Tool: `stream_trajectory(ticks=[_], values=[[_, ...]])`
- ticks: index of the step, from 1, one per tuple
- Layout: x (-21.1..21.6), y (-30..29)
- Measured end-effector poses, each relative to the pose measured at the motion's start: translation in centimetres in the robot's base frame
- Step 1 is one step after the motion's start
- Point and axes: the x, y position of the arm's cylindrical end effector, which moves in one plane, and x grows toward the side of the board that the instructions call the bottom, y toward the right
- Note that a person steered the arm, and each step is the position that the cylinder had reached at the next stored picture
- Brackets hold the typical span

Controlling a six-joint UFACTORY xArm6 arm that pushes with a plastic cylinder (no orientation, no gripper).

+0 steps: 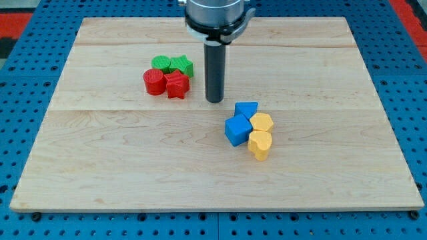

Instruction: Place the blue triangle to the right side of the red star to form a horizontal line

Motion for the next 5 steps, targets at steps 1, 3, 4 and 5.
stream_trajectory(ticks=[1, 3, 4, 5], values=[[3.0, -1.7], [9.9, -2.0], [11.1, 0.7], [10.3, 5.5]])
